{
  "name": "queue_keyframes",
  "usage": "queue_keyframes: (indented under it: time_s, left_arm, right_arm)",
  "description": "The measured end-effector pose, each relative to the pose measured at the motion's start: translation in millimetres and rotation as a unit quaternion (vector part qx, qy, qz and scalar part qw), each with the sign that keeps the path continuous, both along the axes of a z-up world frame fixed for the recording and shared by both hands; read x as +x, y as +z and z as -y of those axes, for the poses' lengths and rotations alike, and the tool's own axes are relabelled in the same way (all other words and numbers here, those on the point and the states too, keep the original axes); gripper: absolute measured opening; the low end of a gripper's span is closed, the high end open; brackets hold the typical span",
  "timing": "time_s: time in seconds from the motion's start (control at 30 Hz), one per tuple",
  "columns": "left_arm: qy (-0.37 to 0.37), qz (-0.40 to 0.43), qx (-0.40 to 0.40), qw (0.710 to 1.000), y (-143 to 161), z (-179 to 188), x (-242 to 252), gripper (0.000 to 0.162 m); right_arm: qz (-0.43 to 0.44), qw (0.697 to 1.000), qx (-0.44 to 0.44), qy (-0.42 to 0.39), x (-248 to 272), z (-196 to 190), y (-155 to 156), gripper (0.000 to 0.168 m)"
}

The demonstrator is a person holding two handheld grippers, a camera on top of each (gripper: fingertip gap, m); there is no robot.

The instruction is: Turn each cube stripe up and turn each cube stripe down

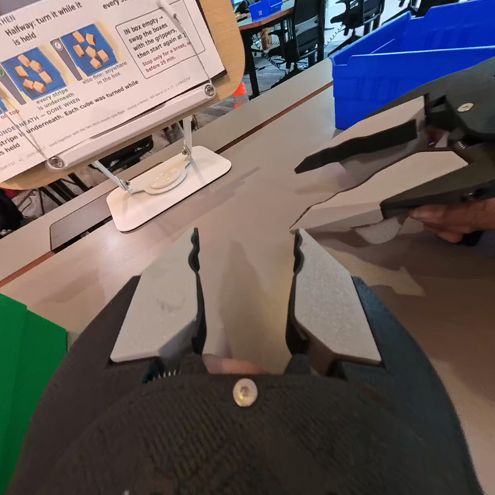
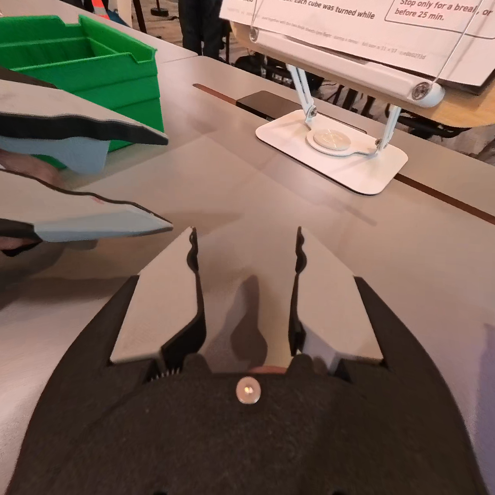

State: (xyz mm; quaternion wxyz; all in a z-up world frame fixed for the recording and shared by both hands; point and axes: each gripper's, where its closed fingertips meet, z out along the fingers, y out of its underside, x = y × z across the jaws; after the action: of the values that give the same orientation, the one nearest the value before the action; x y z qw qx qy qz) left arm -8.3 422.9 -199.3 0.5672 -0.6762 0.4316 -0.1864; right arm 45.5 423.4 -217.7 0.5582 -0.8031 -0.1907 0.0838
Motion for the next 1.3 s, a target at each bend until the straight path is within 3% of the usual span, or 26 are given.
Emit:
queue_keyframes:
  time_s: [0.4,0.57,1.3]
  left_arm:
    - [0.028,-0.015,0.012,0.999,-6,-9,-8,0.069]
    - [0.056,-0.051,0.064,0.995,-10,-20,-18,0.067]
    - [0.089,-0.044,0.071,0.993,-9,-31,-36,0.064]
  right_arm:
    - [-0.051,0.998,-0.002,-0.023,13,0,7,0.071]
    - [-0.073,0.997,-0.019,-0.030,21,0,2,0.071]
    - [-0.079,0.995,-0.026,-0.050,30,-4,-5,0.069]
